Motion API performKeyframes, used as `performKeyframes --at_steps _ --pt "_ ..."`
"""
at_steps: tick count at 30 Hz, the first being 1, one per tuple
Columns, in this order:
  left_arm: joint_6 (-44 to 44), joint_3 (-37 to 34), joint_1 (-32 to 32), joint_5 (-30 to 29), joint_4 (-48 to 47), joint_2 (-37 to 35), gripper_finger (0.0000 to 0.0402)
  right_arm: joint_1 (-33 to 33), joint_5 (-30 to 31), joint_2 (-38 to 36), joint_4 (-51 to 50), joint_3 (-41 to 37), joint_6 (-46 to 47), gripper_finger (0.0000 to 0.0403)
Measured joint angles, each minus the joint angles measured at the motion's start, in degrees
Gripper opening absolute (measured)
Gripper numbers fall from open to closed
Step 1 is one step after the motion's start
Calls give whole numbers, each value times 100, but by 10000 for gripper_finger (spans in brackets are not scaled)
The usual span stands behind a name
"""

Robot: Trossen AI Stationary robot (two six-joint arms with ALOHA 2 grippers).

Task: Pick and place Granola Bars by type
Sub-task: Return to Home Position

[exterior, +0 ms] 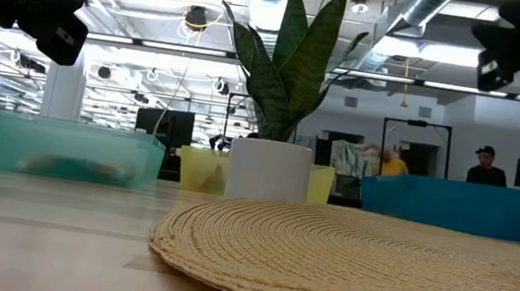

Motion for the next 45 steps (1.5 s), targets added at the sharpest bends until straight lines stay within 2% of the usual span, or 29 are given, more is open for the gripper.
performKeyframes --at_steps 8,15,18,26,30,36,45 --pt "0 2 0 0 0 2 112 262 -2 -1063 -27 -589 -49 134" --pt "1 1 2 0 0 1 112 324 -13 -1789 -627 -617 -346 133" --pt "0 1 0 0 0 2 112 320 -49 -1782 -716 -620 -364 134" --pt "1 2 1 0 0 1 112 328 -640 -1782 -825 -620 -946 129" --pt "0 0 2 0 0 2 112 326 -827 -1782 -1224 -620 -947 127" --pt "0 0 1 0 0 1 112 326 -816 -1782 -1327 -613 -948 127" --pt "2 0 2 0 0 0 112 306 -796 -1756 -1336 -611 -114 129"
